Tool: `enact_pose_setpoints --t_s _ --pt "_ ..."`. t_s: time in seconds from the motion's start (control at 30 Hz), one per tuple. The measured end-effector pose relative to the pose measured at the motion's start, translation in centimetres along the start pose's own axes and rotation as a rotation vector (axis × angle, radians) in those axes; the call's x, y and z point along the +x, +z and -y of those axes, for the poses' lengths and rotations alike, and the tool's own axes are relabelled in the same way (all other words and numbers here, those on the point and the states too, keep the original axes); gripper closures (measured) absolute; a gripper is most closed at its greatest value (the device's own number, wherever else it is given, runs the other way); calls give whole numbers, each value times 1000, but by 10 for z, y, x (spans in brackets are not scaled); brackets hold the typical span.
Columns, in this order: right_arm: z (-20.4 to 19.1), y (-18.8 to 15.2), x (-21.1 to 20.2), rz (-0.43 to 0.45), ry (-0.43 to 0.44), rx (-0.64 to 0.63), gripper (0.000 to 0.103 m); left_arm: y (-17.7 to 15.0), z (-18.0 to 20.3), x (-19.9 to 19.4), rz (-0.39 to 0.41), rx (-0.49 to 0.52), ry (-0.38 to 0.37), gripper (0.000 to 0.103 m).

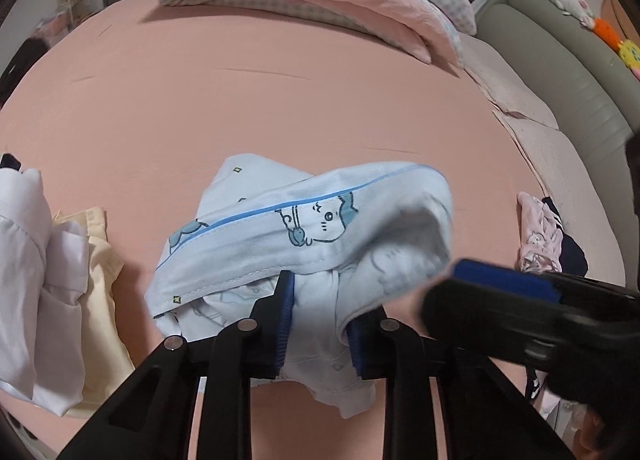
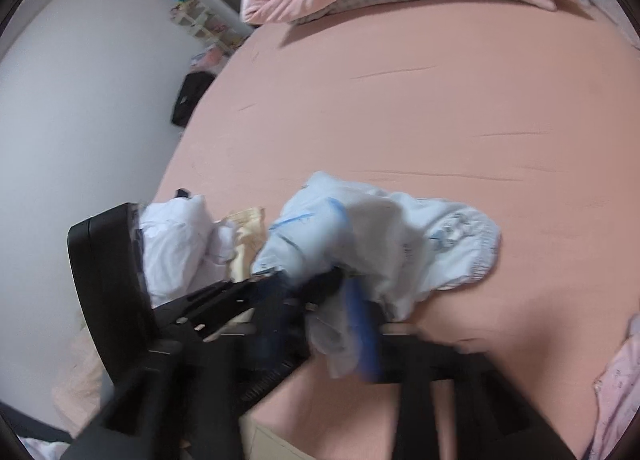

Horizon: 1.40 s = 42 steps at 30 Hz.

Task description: Fold clothes

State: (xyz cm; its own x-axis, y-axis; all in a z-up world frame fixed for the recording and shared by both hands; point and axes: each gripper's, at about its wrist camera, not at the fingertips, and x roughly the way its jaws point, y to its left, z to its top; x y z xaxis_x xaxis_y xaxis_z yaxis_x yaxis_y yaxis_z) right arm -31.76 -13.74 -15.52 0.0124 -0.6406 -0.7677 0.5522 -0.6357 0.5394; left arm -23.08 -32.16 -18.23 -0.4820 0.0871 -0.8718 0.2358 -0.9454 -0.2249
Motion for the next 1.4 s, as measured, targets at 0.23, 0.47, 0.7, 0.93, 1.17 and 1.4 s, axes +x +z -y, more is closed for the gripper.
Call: enact_pose_setpoints --t_s 0.23,0.47,0.7,0.93,1.17,1.4 --pt "61 1 -18 58 -41 173 40 4 -8 2 -3 -22 6 82" --pt "117 -6 1 73 -74 352 40 2 -12 2 -14 -27 16 82" --pt "135 -8 48 52 -60 434 40 5 -19 2 -27 -32 45 82" --pt "131 7 75 81 37 434 40 4 -34 1 -36 -67 62 82" --pt "125 9 83 105 66 440 61 3 -33 4 -42 -80 70 82" --pt "128 2 76 138 92 439 82 6 -32 1 -30 -92 87 82"
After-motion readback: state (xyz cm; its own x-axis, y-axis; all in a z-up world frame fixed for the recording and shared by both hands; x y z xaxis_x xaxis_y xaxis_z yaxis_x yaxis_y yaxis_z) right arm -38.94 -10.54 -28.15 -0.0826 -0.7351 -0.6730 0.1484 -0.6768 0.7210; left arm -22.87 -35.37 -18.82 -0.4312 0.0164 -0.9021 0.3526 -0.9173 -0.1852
